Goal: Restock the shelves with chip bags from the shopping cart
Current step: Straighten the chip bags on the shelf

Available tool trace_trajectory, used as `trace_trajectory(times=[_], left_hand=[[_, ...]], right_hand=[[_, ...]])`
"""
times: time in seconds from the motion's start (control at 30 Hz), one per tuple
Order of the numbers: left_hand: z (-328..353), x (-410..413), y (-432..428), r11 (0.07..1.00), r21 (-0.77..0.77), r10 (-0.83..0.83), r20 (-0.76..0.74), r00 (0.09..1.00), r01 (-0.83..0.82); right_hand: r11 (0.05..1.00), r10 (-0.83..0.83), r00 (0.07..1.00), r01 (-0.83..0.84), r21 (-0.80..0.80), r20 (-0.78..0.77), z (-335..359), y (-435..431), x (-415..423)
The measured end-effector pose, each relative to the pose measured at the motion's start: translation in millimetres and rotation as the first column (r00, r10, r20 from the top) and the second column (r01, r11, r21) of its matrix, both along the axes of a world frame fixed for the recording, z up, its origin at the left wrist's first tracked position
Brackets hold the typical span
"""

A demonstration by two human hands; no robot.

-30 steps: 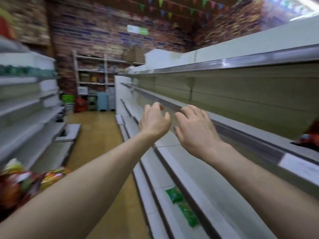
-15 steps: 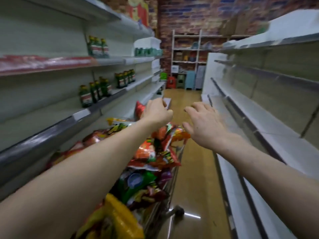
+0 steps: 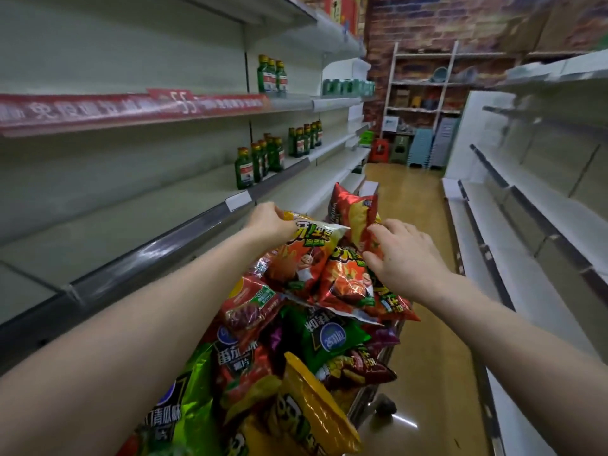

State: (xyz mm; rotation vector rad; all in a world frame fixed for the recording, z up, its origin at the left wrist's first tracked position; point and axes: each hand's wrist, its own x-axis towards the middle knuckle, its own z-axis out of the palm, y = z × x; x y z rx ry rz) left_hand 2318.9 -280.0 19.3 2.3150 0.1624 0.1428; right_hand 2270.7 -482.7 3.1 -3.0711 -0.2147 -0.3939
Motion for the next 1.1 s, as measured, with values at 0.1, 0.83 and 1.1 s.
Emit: trace_trajectory(times=[0.1,0.83,1.1], left_hand=[[-8.8,13.1,4.0,0.999,-0.027,0.034,-0.038,0.999,-0.035],[-25.1,155.8,-100.4,0.986,-0.168,-0.002,-0.030,1.000,-0.003],[-37.7,167.1,-106.4,0.969,-0.243,0.044,-0.042,0.998,-0.052]], right_hand=[[1.000,0.009,1.000,-0.009,0.012,-0.021,-6.8,-1.4,22.6],[0.981,-0.051,0.998,0.056,0.187,-0.029,-14.9,-43.6,219.7],[0.977,-0.051,0.999,0.051,0.208,-0.006,-29.0,-49.4,244.0]])
